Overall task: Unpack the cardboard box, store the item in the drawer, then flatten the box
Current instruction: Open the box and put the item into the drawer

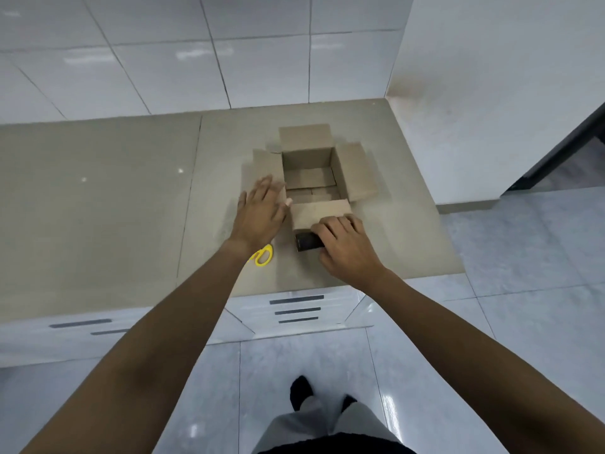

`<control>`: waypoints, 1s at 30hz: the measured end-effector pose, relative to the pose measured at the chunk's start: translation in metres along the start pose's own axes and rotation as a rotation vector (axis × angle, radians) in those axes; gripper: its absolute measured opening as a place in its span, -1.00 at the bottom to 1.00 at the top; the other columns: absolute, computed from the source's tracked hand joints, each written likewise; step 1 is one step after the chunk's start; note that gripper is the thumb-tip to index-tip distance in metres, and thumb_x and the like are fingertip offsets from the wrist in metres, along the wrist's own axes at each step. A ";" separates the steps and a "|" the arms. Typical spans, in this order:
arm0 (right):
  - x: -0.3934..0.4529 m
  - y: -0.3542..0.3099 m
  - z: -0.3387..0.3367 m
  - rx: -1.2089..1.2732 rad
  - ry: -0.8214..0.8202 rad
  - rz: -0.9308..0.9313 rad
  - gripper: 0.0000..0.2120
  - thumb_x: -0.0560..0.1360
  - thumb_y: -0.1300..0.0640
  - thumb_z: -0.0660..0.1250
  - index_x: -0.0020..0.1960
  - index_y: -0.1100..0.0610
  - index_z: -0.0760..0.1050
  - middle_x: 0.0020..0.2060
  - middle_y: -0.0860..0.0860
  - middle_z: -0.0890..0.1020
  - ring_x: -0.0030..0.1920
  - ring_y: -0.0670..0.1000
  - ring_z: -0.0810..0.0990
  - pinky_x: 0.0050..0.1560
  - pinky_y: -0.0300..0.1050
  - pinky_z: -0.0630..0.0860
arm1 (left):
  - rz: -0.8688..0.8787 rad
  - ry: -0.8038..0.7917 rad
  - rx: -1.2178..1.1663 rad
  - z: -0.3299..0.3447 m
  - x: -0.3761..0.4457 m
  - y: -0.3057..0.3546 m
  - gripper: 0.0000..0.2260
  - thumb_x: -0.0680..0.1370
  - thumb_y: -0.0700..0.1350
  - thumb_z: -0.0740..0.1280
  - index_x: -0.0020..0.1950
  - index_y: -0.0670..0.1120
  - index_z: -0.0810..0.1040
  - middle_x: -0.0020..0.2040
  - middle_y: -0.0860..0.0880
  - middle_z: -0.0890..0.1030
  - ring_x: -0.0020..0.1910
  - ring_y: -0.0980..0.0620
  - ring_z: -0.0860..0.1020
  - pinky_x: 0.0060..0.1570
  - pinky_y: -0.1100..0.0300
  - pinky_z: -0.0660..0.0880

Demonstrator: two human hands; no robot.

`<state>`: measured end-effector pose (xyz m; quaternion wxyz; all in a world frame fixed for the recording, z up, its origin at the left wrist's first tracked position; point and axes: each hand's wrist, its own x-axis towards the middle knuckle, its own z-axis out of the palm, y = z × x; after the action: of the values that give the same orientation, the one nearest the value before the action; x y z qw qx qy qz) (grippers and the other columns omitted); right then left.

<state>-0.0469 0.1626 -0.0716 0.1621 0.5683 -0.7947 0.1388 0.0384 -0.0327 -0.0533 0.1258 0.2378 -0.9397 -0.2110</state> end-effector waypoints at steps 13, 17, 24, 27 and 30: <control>-0.055 -0.021 0.030 -0.037 -0.172 0.003 -0.62 0.40 0.20 0.36 0.22 0.08 0.52 0.07 0.05 0.62 0.11 0.13 0.58 0.20 0.24 0.41 | -0.187 0.311 -0.453 0.032 -0.141 0.040 -0.80 0.63 -0.11 0.22 0.20 -0.05 0.57 0.21 0.03 0.58 0.26 0.12 0.48 0.17 0.17 0.48; -0.063 -0.026 0.038 0.157 -0.149 0.104 -0.58 0.46 0.28 0.32 0.31 0.07 0.49 0.19 0.06 0.58 0.25 0.15 0.51 0.06 0.11 0.53 | -0.515 0.340 -0.787 0.053 -0.188 0.064 -0.84 0.63 -0.11 0.22 -0.01 -0.10 0.57 -0.11 -0.04 0.67 -0.16 0.03 0.63 -0.22 0.15 0.53; -0.072 -0.030 0.054 0.231 -0.143 0.157 -0.29 0.41 0.49 0.20 0.49 0.06 0.28 0.43 0.08 0.40 0.48 0.18 0.28 0.31 0.17 0.39 | -1.391 0.091 -1.896 0.132 -0.199 0.040 -0.59 0.63 0.13 0.14 0.09 -0.21 0.49 0.05 -0.22 0.58 -0.05 -0.18 0.57 -0.02 -0.03 0.52; -0.071 -0.026 0.055 0.264 -0.169 0.149 -0.24 0.39 0.50 0.15 0.53 0.04 0.22 0.49 0.05 0.32 0.53 0.15 0.18 0.37 0.18 0.33 | -1.436 0.163 -2.011 0.166 -0.180 0.020 -0.43 0.61 0.24 0.06 0.38 -0.19 0.36 0.16 -0.25 0.52 0.06 -0.23 0.53 0.18 -0.18 0.46; -0.073 -0.024 0.058 0.275 -0.173 0.149 -0.21 0.38 0.48 0.12 0.55 0.01 0.17 0.52 0.02 0.25 0.55 0.12 0.11 0.40 0.17 0.29 | -1.450 0.226 -2.077 0.182 -0.160 0.017 -0.35 0.58 0.32 0.02 0.54 -0.06 0.19 0.42 -0.23 0.37 0.22 -0.22 0.43 0.28 -0.27 0.36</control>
<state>-0.0076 0.1943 -0.1537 0.0031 0.5346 -0.8190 0.2085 0.1075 0.1221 -0.2279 0.1874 0.5019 0.0277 -0.8439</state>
